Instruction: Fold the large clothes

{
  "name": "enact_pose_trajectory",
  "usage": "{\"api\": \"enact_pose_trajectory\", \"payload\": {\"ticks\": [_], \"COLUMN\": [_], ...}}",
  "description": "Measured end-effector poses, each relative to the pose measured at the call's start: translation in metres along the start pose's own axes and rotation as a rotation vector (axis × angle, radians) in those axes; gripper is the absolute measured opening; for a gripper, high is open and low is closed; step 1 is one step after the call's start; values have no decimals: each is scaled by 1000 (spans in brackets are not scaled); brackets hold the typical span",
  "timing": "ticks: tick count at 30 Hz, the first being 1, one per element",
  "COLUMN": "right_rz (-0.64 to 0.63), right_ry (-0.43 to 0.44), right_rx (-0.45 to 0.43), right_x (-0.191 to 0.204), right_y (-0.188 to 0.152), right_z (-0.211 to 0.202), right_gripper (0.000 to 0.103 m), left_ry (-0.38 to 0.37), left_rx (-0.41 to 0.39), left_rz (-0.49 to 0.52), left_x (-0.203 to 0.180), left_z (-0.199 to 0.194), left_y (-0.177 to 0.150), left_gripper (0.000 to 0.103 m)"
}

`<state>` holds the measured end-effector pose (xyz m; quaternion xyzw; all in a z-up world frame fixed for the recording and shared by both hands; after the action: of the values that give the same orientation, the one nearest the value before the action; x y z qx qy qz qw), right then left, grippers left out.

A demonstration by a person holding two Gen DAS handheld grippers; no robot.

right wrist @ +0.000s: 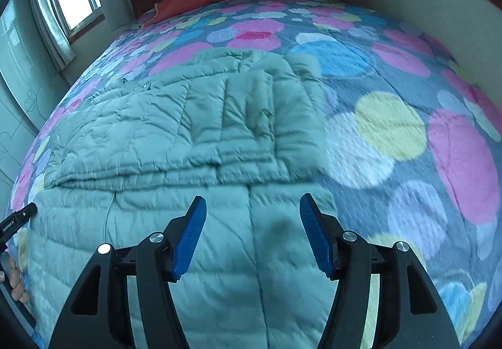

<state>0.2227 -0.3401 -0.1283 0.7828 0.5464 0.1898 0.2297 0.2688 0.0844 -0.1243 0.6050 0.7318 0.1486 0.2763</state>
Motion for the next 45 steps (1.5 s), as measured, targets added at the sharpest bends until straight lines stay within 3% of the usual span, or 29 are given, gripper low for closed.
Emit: {"api": "enact_pose_trajectory", "payload": {"ticks": [6, 9, 18, 21, 27, 29, 39, 42, 43, 45], "right_rz": [106, 166, 355, 408, 469, 474, 475, 453, 448, 457], "right_ry": [-9, 15, 177, 232, 329, 369, 411, 374, 361, 377], "right_rx": [23, 48, 118, 110, 94, 106, 74, 55, 47, 54], "right_x": [-62, -84, -108, -104, -92, -86, -64, -55, -54, -56], "right_y": [-66, -96, -160, -169, -173, -174, -156, -153, -151, -151], "right_z": [-42, -54, -67, -71, -75, -71, -57, -53, -53, -50], "right_gripper": [62, 62, 62, 62, 64, 64, 62, 54, 46, 28], "left_ry": [-5, -43, -186, -264, -325, -339, -353, -373, -384, -402], "left_rx": [37, 53, 88, 108, 86, 78, 16, 30, 46, 47], "left_rz": [-156, -239, -364, -418, -468, -484, -462, -436, -441, -460], "left_x": [51, 68, 59, 50, 42, 44, 40, 36, 36, 39], "left_z": [-50, -70, -97, -97, -97, -97, -79, -75, -71, -69], "left_y": [-63, -92, -148, -157, -165, -165, -151, -150, -151, -153], "left_gripper": [62, 62, 62, 62, 63, 63, 61, 37, 27, 19]}}
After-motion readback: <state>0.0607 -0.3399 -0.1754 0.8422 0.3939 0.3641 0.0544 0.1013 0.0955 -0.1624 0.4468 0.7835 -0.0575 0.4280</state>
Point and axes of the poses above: each gripper's, at about its wrist camera, not at the fingertips, and z roughly the way its jaws point, x to its left, y to its top, the point moved 4 cm from there along z, roughly the way its jaws point, and after that the axes turned 8 degrees about -y, right-handed, at the moved point
